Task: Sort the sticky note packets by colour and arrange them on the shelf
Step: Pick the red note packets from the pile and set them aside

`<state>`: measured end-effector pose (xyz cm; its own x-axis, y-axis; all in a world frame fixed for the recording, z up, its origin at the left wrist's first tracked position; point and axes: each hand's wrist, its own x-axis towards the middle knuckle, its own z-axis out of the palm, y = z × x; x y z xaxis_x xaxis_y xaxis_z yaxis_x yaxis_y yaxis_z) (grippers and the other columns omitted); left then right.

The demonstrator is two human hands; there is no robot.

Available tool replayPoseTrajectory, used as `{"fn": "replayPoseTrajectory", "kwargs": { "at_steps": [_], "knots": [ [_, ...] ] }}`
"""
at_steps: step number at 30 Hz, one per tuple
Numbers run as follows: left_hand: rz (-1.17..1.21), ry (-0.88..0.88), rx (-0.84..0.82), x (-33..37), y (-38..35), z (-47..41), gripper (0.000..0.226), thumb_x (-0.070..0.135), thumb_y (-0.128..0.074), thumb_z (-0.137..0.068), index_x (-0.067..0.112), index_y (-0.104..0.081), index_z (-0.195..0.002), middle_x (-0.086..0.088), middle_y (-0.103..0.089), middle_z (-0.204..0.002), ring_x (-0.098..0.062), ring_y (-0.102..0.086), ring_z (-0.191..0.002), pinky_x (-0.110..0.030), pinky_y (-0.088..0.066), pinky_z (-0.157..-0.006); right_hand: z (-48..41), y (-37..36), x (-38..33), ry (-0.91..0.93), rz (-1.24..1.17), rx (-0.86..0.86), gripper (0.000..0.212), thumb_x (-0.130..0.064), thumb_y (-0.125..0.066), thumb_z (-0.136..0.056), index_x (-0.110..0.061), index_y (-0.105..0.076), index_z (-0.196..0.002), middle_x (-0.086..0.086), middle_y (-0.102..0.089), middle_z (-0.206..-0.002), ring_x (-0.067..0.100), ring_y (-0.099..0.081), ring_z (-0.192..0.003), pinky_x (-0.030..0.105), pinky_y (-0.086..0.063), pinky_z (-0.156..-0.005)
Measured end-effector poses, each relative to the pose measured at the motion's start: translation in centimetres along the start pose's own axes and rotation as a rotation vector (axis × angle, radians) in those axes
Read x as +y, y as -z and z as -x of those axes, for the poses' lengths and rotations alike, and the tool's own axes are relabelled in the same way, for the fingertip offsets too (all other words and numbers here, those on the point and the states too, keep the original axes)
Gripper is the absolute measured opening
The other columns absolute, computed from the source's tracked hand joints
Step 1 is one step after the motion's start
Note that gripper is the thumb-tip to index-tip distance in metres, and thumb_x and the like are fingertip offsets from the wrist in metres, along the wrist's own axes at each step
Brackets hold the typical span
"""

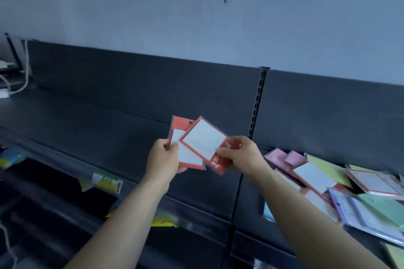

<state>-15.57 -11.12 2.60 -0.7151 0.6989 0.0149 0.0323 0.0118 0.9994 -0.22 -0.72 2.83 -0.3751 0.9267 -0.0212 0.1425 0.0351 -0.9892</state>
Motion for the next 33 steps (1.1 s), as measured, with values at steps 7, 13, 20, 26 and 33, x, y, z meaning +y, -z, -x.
{"fn": "replayPoseTrajectory", "kwargs": {
  "at_steps": [7,13,20,26,33],
  "knots": [
    [0.009,-0.017,0.056,-0.2,12.0,-5.3,0.018,0.011,-0.043,-0.101,0.013,-0.051,-0.117,-0.002,-0.062,-0.108,-0.014,-0.064,-0.095,-0.027,-0.058,-0.067,-1.9,-13.9,-1.8,-0.051,-0.133,-0.021,0.039,-0.009,-0.073,-0.081,-0.012,-0.049,-0.112,0.007,-0.066,-0.104,0.021,-0.069,-0.082,0.038,-0.060,-0.072],
    [-0.080,-0.048,0.130,-0.6,22.8,-10.7,0.022,0.011,-0.046,-0.100,0.010,-0.051,-0.121,-0.003,-0.066,-0.108,-0.013,-0.065,-0.092,-0.020,-0.053,-0.059,-2.9,-26.5,-3.6,-0.067,-0.161,-0.027,0.037,-0.011,-0.072,-0.083,-0.015,-0.048,-0.110,0.006,-0.064,-0.101,0.020,-0.068,-0.080,0.041,-0.060,-0.075],
    [-0.141,-0.056,0.126,-0.7,31.2,-17.2,0.021,0.011,-0.048,-0.099,0.011,-0.050,-0.120,-0.005,-0.065,-0.110,-0.014,-0.066,-0.092,-0.017,-0.053,-0.058,-5.9,-36.4,-5.1,-0.023,-0.029,-0.056,0.040,-0.022,-0.077,-0.079,-0.018,-0.051,-0.109,-0.001,-0.063,-0.101,0.017,-0.067,-0.086,0.034,-0.058,-0.076],
    [-0.144,-0.031,0.185,-1.1,35.1,-23.3,0.015,0.010,-0.047,-0.099,0.014,-0.048,-0.114,-0.003,-0.060,-0.108,-0.016,-0.064,-0.092,-0.019,-0.053,-0.058,-11.4,-43.1,-5.2,-0.051,0.021,-0.082,0.048,-0.029,-0.081,-0.073,-0.017,-0.052,-0.109,0.005,-0.068,-0.099,0.020,-0.069,-0.085,0.039,-0.059,-0.080],
    [-0.146,-0.028,0.214,-2.2,40.0,-31.8,0.015,0.010,-0.050,-0.099,0.013,-0.057,-0.112,-0.004,-0.064,-0.106,-0.014,-0.066,-0.087,-0.022,-0.056,-0.065,-19.0,-50.7,-5.4,-0.010,0.081,-0.149,0.048,-0.029,-0.081,-0.073,-0.011,-0.058,-0.111,0.008,-0.070,-0.096,0.018,-0.069,-0.084,0.029,-0.056,-0.069]
  ]
}}
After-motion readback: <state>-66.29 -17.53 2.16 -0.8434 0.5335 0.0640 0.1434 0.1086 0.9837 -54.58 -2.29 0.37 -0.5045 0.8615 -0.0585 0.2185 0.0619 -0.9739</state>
